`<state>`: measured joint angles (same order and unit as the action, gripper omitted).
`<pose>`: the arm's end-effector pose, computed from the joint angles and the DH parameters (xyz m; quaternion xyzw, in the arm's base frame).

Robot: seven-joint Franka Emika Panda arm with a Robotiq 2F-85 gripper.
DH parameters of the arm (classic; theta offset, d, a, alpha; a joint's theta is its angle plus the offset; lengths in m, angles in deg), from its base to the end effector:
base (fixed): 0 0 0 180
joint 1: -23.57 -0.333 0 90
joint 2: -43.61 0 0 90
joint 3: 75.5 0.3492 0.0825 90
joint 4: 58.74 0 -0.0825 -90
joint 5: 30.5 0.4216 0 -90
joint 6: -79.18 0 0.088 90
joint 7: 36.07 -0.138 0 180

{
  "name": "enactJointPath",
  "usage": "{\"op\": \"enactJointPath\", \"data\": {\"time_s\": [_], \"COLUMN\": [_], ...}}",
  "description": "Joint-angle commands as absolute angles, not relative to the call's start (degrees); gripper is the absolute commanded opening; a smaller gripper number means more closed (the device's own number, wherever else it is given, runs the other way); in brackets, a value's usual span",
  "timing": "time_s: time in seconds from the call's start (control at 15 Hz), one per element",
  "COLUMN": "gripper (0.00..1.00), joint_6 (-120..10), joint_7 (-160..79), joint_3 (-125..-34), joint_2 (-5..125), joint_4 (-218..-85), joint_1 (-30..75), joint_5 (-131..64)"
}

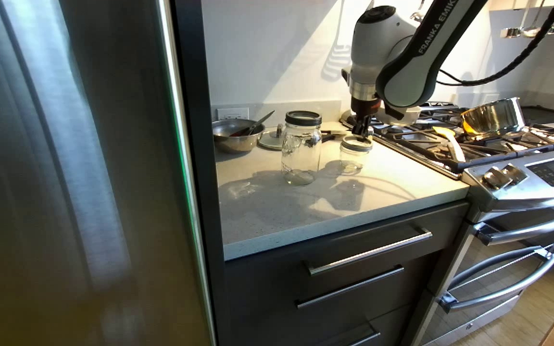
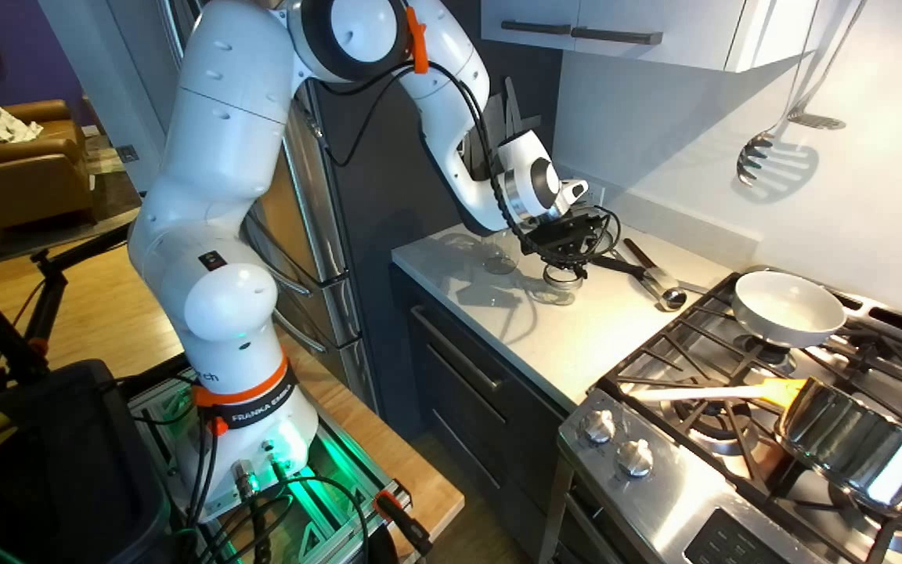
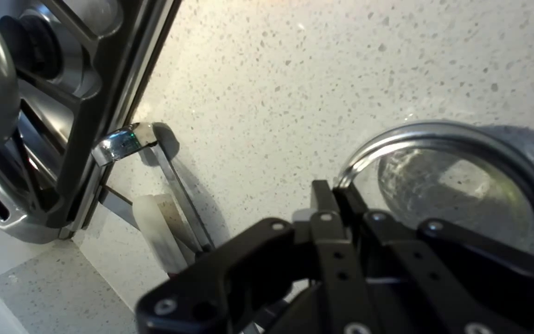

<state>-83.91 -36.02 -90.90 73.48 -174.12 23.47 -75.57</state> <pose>0.6560 -0.1426 0.1911 0.9329 0.2466 0.0996 0.2430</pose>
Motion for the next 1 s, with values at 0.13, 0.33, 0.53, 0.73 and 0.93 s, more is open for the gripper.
{"op": "enactJointPath", "data": {"time_s": [0.13, 0.33, 0.53, 0.73, 0.93], "gripper": [0.02, 0.02, 0.02, 0.02, 0.02], "joint_6": [-84.23, -84.50, -84.57, -84.46, -84.68], "joint_7": [-35.60, -35.33, -35.07, -34.91, -34.42], "joint_3": [-90.08, -89.82, -89.63, -89.58, -89.00], "joint_2": [75.14, 74.53, 73.79, 73.82, 73.90], "joint_4": [-173.68, -173.98, -174.26, -174.20, -174.32], "joint_1": [24.98, 25.19, 25.50, 25.72, 26.38], "joint_5": [-74.74, -74.39, -74.21, -74.15, -73.39]}}
